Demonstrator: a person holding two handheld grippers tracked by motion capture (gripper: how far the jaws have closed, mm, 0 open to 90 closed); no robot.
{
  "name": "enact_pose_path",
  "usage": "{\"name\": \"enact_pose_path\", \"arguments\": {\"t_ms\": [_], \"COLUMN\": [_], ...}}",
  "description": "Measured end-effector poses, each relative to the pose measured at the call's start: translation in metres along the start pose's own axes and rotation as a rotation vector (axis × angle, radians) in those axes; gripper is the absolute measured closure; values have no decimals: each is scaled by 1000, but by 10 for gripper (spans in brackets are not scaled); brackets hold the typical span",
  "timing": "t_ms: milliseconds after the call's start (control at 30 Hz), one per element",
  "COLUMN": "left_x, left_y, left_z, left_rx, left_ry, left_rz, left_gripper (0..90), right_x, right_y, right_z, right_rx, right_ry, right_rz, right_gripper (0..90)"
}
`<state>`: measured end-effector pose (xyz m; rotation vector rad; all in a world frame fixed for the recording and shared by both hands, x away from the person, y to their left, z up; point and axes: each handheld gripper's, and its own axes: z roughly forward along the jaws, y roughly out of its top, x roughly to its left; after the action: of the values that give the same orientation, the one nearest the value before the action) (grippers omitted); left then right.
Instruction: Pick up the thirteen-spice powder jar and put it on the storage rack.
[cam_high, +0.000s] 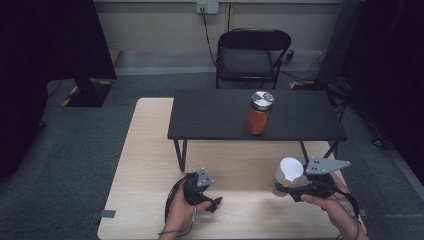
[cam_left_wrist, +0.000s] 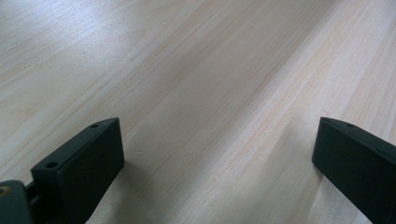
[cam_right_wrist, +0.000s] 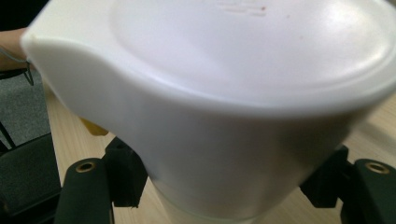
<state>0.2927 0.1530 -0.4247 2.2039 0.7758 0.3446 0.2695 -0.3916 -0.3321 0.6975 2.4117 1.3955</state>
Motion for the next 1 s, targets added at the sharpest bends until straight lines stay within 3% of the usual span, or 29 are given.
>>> {"name": "enact_pose_path", "arguments": {"t_ms": [300,367,600,1000], "left_x": [0,0,0,0], "left_y": [0,0,0,0], "left_z": [0,0,0,0], "left_rx": [0,0,0,0], "left_ry": [0,0,0,0], "left_rz": [0,0,0,0], "left_gripper": [16,16,16,16], "right_x": [-2,-3,-4,-4], "right_y": [13,16,29,53], "right_z": [-4,-5,-11,-20], "right_rx": [-1,-4,2,14], "right_ry": [-8,-14,-16,-20], "right_rz": [-5,-28,7,25], "right_gripper": [306,306,306,306]}}
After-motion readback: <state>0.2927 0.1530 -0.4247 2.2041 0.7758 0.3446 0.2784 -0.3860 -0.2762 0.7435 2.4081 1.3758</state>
